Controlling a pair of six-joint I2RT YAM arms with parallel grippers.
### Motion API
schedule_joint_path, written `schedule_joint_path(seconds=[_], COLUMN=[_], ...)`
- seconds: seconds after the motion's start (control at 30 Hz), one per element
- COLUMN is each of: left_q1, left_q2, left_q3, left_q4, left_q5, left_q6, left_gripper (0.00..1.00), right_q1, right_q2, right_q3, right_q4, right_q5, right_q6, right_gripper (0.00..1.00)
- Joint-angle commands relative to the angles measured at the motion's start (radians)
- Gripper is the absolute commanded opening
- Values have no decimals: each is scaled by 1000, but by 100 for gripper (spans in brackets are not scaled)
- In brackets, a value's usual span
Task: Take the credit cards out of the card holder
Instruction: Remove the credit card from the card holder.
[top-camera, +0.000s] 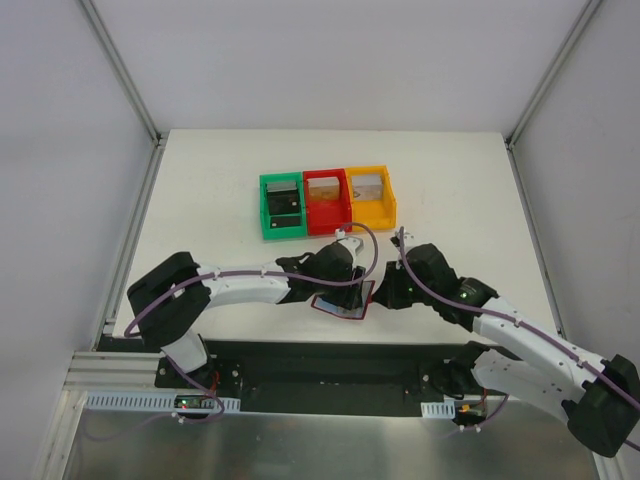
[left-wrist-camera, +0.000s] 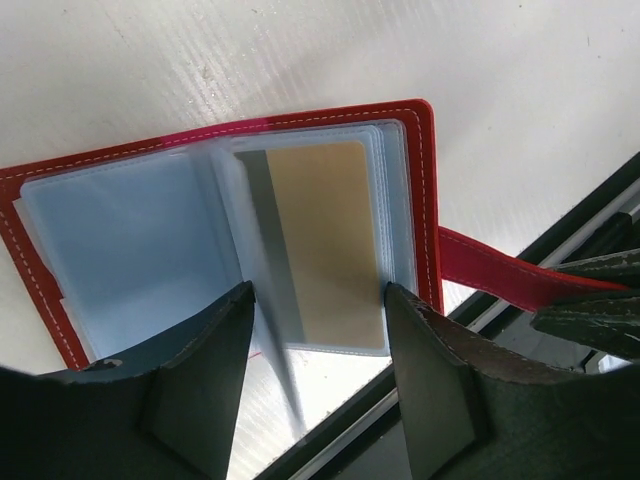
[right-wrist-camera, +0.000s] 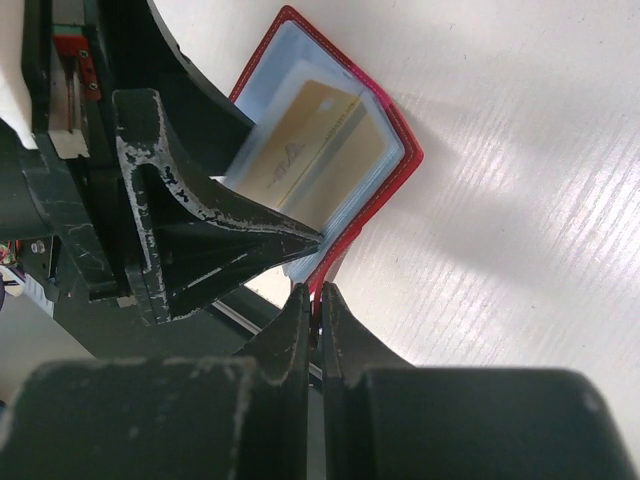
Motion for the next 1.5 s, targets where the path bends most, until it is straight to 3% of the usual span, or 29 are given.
schedule_joint_path(seconds=[0.0,0.17,0.33,0.43,0.53,0.8,1.33,1.47], left_q1=[-6,-6,6,15,20,25,28,28], left_q2=[8,-30,-62,-87,-110,-156,-194,-263], left_q3=[22,-4,-35,-55,-70,-93,-92,-122], left_q4=[4,6,4,4,1,-13,-16,-16], left_q5=[-1,-47,-87,-102,-118,-144,-156,-246], left_q6=[21,20,13,4,0,-5,9,-13], left_gripper=[52,43,41,44,53,63,65,66], right_q1=[-5,-10,-13,-11,-11,-11,-11,-13], right_q2=[-26,-27,-29,-33,-33,-32,-32,-40], right_q3=[11,5,0,0,-3,-3,-8,-11], right_q4=[5,4,5,4,4,5,5,7], right_q5=[-4,-4,-5,-2,-4,-4,-7,-2], right_q6=[7,8,7,7,7,7,8,8], right_gripper=[0,0,0,0,0,0,0,0])
